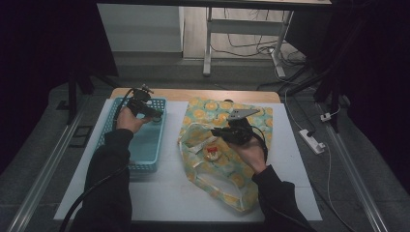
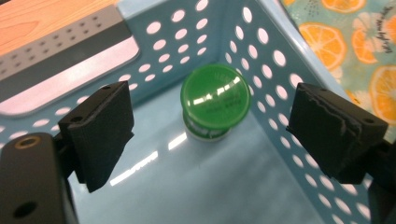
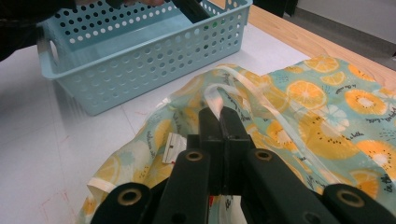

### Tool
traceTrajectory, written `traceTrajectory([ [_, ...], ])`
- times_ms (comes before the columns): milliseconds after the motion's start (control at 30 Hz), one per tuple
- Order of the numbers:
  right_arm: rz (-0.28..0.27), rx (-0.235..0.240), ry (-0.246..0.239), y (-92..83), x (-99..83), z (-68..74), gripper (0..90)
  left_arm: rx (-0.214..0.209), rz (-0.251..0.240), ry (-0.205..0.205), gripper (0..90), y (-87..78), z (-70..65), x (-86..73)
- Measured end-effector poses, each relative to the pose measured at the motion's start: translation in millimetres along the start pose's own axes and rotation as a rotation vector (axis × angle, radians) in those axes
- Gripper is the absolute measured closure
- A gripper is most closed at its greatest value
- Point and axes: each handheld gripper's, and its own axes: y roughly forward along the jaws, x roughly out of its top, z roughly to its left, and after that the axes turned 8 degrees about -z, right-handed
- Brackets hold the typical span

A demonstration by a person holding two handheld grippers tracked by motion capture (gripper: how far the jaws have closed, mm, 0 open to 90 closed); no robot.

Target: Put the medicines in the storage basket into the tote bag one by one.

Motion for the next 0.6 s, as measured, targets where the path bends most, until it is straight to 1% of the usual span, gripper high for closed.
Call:
traceTrajectory([
  [33,0.000,0.000,0.000,-0.1,-0.2,-0.2,90.0,0.006,0.007,-0.002,15.3,3.0,0.1,0.6],
  [100,-0.003,-0.001,0.002,-0.9,-0.1,-0.5,90.0,0.003,0.013,0.000,18.4,7.9,0.5,1.2],
  [167,-0.006,-0.002,0.001,-1.9,0.3,-0.8,90.0,0.006,0.017,0.006,23.7,10.8,0.1,1.5],
  [233,-0.008,-0.002,0.001,-2.4,0.7,-1.0,90.0,-0.001,0.015,0.001,30.6,12.4,0.2,1.7],
  [333,-0.006,-0.002,0.000,-2.0,0.4,-1.1,90.0,-0.019,0.018,-0.011,38.1,14.6,1.1,2.0],
  [400,-0.005,-0.002,-0.001,-1.6,0.4,-0.8,90.0,-0.028,0.034,-0.018,42.7,17.7,1.4,1.8],
  [500,-0.005,-0.001,-0.003,-1.6,0.6,-0.2,90.0,-0.036,0.031,-0.027,50.2,19.4,1.4,1.5],
  [600,-0.008,-0.002,0.000,-2.1,0.7,-0.6,90.0,-0.034,0.033,-0.048,51.3,19.3,1.2,1.6],
])
